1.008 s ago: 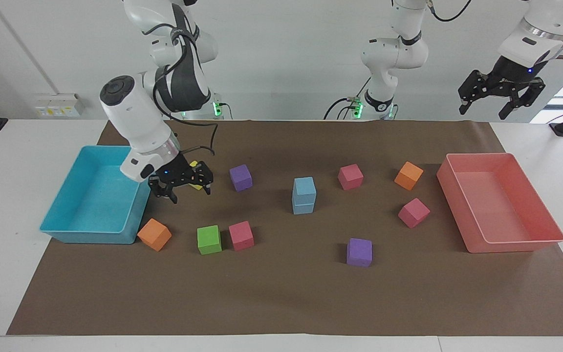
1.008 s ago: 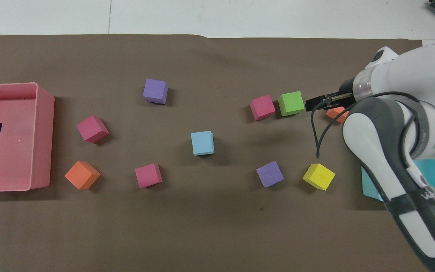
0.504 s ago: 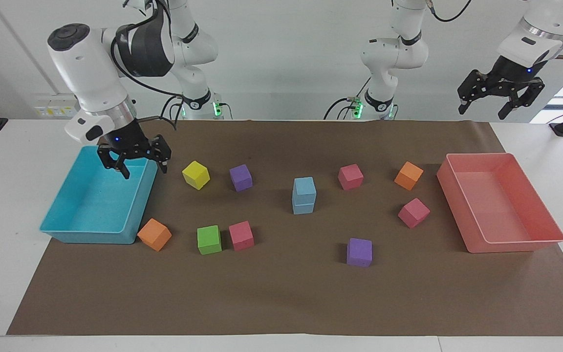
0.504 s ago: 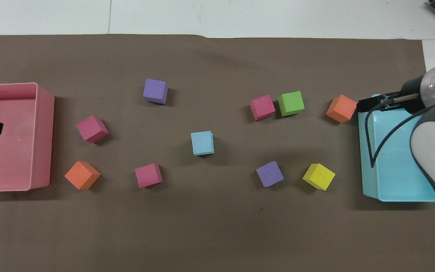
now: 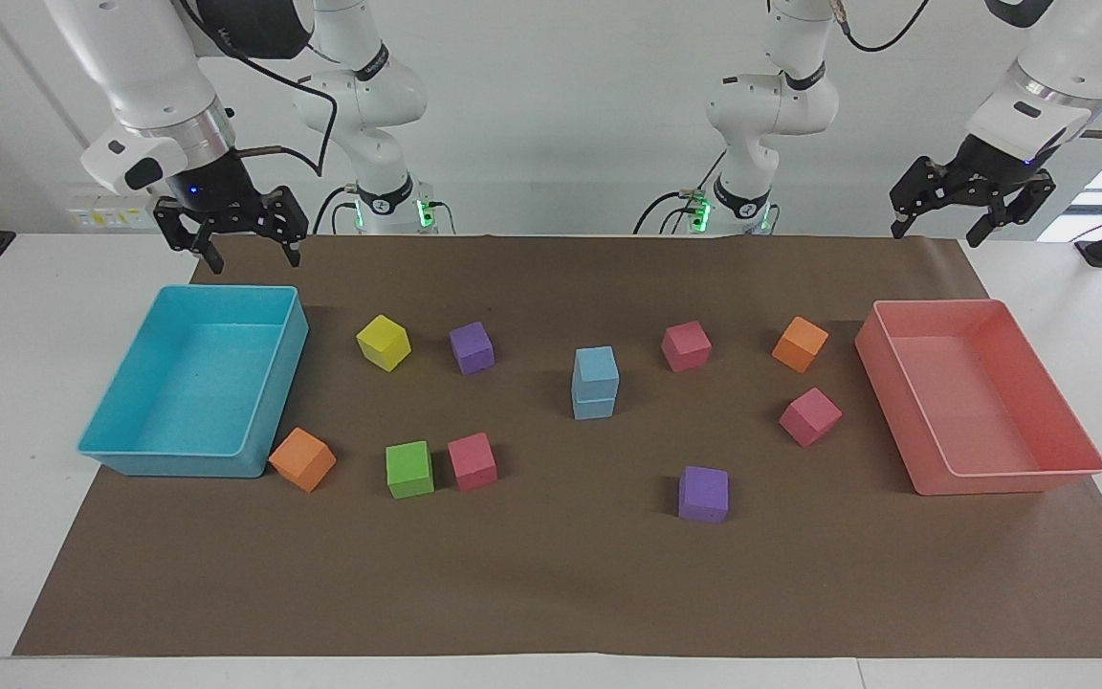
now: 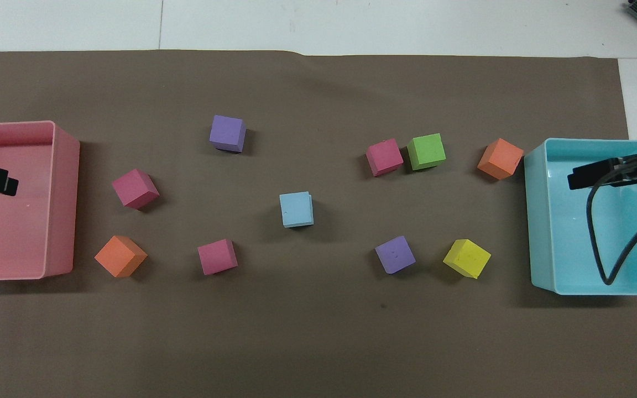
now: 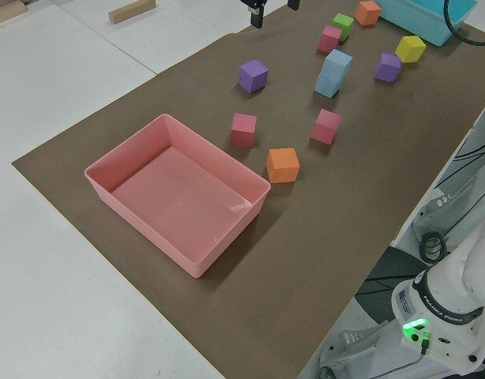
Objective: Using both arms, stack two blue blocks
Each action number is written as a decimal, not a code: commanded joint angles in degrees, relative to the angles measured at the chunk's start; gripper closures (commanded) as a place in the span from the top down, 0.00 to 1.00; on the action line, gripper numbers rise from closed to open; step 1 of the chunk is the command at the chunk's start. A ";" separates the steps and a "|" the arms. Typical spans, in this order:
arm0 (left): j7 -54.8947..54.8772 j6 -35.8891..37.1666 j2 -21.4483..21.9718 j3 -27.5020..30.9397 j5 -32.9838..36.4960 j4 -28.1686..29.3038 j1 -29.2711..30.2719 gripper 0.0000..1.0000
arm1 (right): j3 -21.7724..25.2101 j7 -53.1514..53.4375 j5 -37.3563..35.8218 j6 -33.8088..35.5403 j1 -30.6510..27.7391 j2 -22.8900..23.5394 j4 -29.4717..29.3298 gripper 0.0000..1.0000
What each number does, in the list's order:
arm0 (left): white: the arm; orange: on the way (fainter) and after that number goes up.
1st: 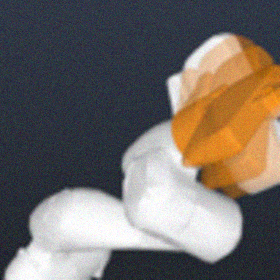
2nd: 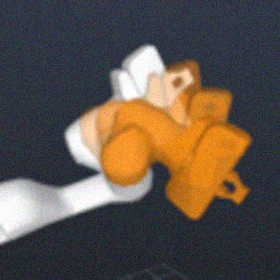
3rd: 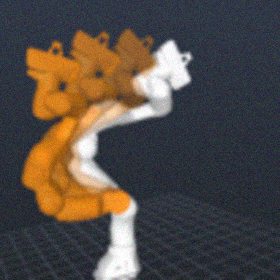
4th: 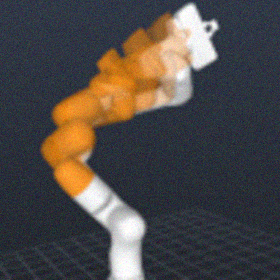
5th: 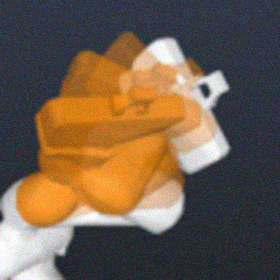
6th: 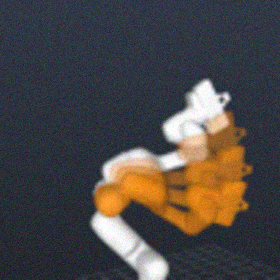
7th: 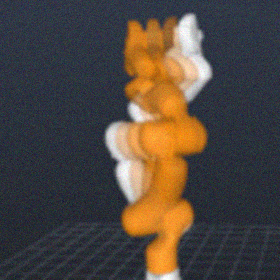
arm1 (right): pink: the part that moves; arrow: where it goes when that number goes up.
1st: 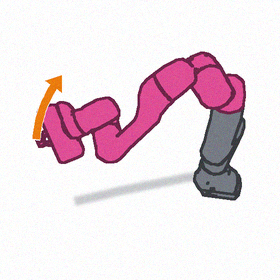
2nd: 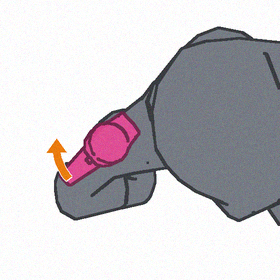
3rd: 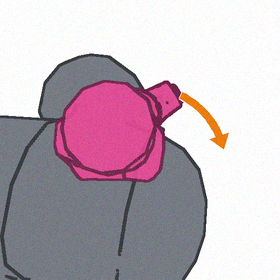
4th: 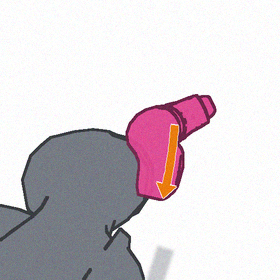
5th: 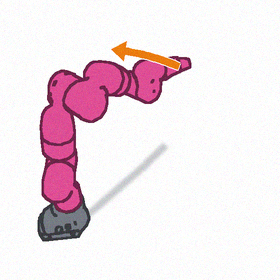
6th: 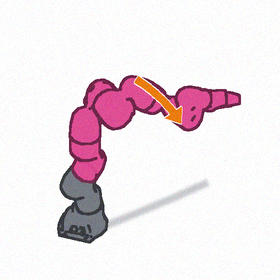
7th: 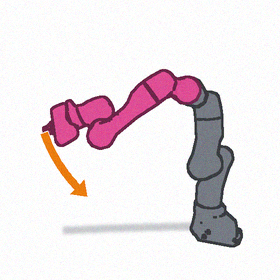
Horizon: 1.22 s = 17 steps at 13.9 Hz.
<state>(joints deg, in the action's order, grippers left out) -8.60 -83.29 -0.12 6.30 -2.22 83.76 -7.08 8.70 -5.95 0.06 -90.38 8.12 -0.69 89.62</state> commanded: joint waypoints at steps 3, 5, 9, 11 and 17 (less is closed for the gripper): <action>1.05 -2.85 2.31 -0.50 -0.51 3.70 0.22 1.00 | -0.79 1.03 -4.71 3.90 -0.56 -1.76 -2.97 1.00; 0.87 -2.41 2.40 -0.59 -0.51 3.78 0.13 1.00 | -0.79 0.94 -3.57 4.16 -0.48 -2.21 -2.35 1.00; 0.87 -2.23 2.49 -0.59 -0.51 3.78 0.13 1.00 | -1.23 1.38 -3.57 7.92 0.05 -4.68 0.91 1.00; 0.87 -2.23 2.49 -0.50 -0.51 3.78 0.13 1.00 | -0.97 1.03 -3.57 8.56 -0.30 -4.76 0.91 1.00; 0.96 -2.32 2.40 -0.59 -0.33 3.70 0.22 1.00 | -1.06 1.29 -3.75 6.54 0.14 -5.55 2.14 1.00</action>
<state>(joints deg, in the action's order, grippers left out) -8.33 -84.59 0.75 5.94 -2.22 85.57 -7.08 7.96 -5.95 -2.94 -82.22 8.18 -4.53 89.49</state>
